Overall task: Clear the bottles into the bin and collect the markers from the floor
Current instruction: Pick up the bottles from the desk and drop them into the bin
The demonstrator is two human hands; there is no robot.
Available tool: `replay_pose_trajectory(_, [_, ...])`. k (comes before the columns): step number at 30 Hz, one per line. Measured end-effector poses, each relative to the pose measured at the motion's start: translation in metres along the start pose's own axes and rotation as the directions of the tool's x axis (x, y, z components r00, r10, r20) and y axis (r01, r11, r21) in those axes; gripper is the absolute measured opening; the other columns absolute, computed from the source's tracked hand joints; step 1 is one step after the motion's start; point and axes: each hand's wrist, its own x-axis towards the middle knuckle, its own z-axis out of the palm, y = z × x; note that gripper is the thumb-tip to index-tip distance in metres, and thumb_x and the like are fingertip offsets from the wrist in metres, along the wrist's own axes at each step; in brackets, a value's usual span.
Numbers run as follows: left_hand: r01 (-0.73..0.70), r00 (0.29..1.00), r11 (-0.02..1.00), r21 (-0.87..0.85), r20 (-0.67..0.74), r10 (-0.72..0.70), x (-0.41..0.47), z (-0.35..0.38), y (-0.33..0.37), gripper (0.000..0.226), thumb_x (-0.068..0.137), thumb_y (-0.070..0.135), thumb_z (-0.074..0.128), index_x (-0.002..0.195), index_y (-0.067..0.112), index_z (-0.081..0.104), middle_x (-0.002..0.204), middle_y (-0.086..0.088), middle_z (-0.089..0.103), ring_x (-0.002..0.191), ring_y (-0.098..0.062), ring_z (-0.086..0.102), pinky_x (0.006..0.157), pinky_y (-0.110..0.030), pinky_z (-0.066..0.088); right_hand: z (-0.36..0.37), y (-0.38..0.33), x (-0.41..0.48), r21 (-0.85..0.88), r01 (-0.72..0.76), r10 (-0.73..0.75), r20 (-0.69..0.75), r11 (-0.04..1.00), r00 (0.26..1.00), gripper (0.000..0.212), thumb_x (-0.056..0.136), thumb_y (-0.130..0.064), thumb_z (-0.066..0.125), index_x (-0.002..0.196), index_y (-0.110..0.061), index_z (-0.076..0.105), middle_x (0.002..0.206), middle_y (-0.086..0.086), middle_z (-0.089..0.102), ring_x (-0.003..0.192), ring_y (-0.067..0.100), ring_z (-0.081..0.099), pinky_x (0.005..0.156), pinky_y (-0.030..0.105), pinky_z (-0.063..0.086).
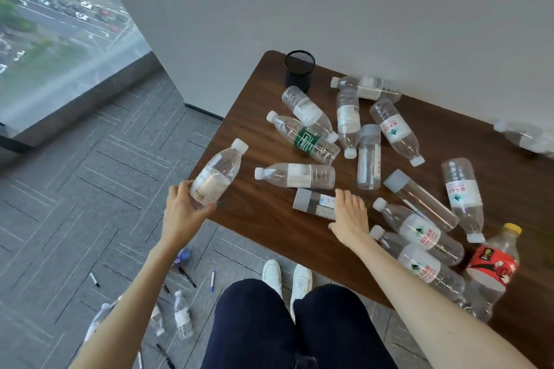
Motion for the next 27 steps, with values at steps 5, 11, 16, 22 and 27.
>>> replay_pose_trajectory(5, [0.114,0.992,0.989,-0.089,-0.049,-0.119,-0.02,-0.002,-0.009,0.064,0.073,0.026,0.082,0.122,0.006,0.047,0.118,-0.01,0.042,0.096,-0.015,0.045,0.085,-0.03,0.039,0.011,-0.014,-0.008,0.141,0.049,-0.059,0.068,0.989,0.996,0.066,0.081,-0.031,0.074,0.132,-0.015,0.035,0.132,0.009,0.043,0.121,0.023,0.05,0.096,0.035,0.049])
replay_pose_trajectory(11, [0.193,0.975,0.967,-0.167,-0.08,-0.209,-0.043,-0.002,-0.025,0.061,0.074,0.026,0.082,0.12,0.005,0.048,0.118,-0.012,0.044,0.101,-0.013,0.042,0.086,-0.028,0.037,0.011,-0.061,-0.012,0.212,0.222,-0.262,0.187,0.952,0.947,0.072,0.078,-0.039,0.075,0.129,-0.014,0.029,0.125,0.007,0.042,0.112,0.021,0.057,0.081,0.029,0.054])
replay_pose_trajectory(16, [0.239,0.952,0.946,-0.218,-0.139,-0.272,-0.058,-0.019,-0.038,0.056,0.074,0.024,0.082,0.116,0.007,0.05,0.113,-0.007,0.044,0.106,-0.016,0.043,0.091,-0.034,0.042,-0.014,-0.117,0.003,0.319,0.323,-0.394,0.193,0.891,0.899,0.077,0.078,-0.039,0.073,0.133,-0.013,0.026,0.129,0.008,0.044,0.114,0.024,0.056,0.076,0.028,0.046])
replay_pose_trajectory(22, [0.288,0.926,0.913,-0.288,-0.16,-0.342,-0.059,-0.036,-0.051,0.055,0.075,0.031,0.081,0.115,0.013,0.048,0.117,-0.006,0.047,0.107,-0.02,0.05,0.094,-0.038,0.046,-0.045,-0.172,0.025,0.413,0.317,-0.435,0.229,0.854,0.871,0.077,0.082,-0.038,0.07,0.136,-0.015,0.021,0.135,0.01,0.05,0.112,0.025,0.059,0.074,0.03,0.052])
replay_pose_trajectory(27, [0.309,0.913,0.888,-0.34,-0.154,-0.377,-0.029,-0.05,-0.068,0.053,0.073,0.036,0.082,0.11,0.021,0.046,0.117,-0.008,0.05,0.108,-0.025,0.055,0.094,-0.045,0.049,-0.056,-0.203,0.048,0.451,0.279,-0.402,0.203,0.848,0.893,0.066,0.082,-0.039,0.069,0.129,-0.019,0.026,0.134,0.008,0.05,0.112,0.024,0.058,0.074,0.035,0.057])
